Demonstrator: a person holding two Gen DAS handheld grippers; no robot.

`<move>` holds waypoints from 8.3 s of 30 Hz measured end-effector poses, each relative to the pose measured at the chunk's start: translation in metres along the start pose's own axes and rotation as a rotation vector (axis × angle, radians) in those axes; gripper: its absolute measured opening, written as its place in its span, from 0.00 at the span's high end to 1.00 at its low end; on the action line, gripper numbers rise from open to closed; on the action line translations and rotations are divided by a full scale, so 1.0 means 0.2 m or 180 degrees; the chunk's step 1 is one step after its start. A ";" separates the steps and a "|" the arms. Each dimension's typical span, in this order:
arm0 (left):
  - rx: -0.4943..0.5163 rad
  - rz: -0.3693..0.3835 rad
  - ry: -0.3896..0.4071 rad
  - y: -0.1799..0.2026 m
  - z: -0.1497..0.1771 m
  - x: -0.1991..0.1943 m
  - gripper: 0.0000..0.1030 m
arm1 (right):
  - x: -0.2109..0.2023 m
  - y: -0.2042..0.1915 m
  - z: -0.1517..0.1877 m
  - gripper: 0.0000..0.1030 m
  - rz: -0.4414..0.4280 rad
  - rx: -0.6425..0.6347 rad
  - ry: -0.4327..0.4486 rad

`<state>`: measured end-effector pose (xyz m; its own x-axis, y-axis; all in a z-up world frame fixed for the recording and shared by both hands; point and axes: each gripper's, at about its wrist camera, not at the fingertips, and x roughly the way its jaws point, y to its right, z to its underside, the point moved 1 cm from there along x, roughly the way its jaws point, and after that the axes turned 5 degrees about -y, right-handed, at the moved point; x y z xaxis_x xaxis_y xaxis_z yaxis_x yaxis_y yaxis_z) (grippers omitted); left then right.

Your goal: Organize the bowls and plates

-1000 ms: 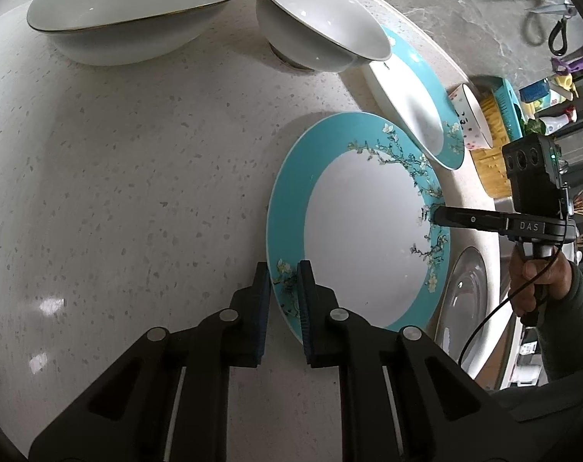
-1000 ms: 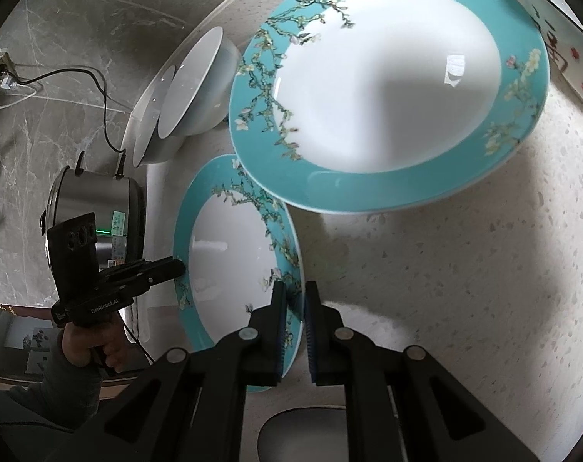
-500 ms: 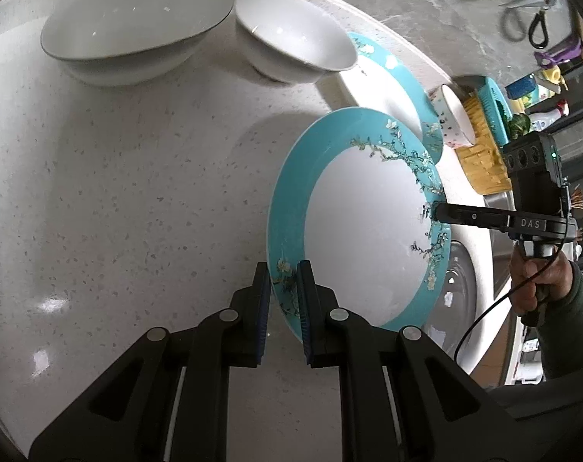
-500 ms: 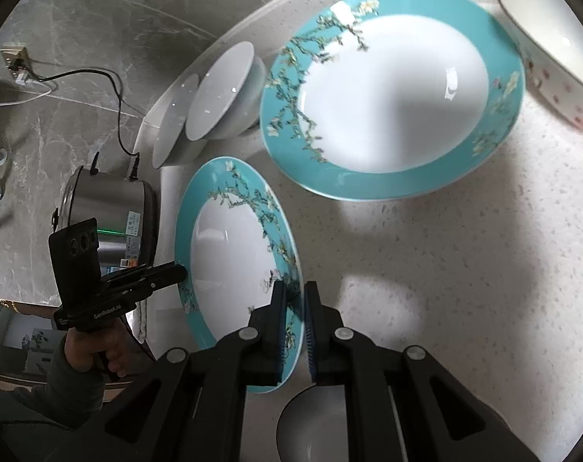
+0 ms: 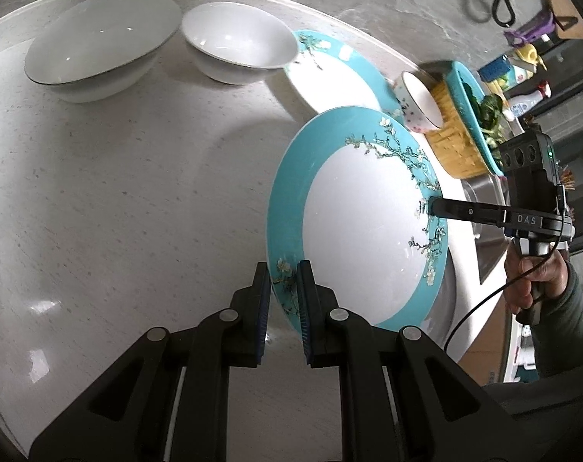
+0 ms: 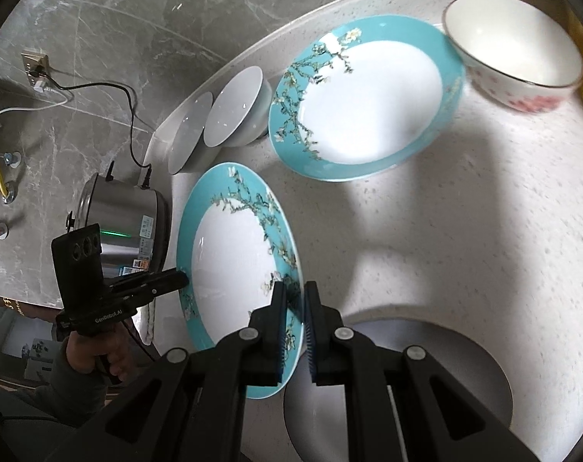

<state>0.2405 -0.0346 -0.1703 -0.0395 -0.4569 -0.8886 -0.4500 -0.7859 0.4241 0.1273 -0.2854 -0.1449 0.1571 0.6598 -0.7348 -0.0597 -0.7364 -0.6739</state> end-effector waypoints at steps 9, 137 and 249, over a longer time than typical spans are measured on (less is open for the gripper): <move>0.0128 0.0050 -0.0062 0.17 0.09 0.01 0.89 | -0.12 0.05 0.14 0.89 0.0021 0.0115 0.0148; -0.0320 -0.0111 0.0635 0.18 -0.21 0.14 0.02 | -0.50 -0.05 0.01 0.10 0.0247 0.0583 0.1530; -0.0527 -0.0636 0.0681 0.08 -0.86 0.66 0.74 | -0.02 0.45 -0.54 0.72 0.0842 0.0956 0.1140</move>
<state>0.3813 -0.1781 -0.2506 0.2310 -0.3501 -0.9078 -0.2782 -0.9178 0.2832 0.2272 -0.3703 -0.1936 0.4219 0.3264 -0.8459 -0.4140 -0.7606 -0.5000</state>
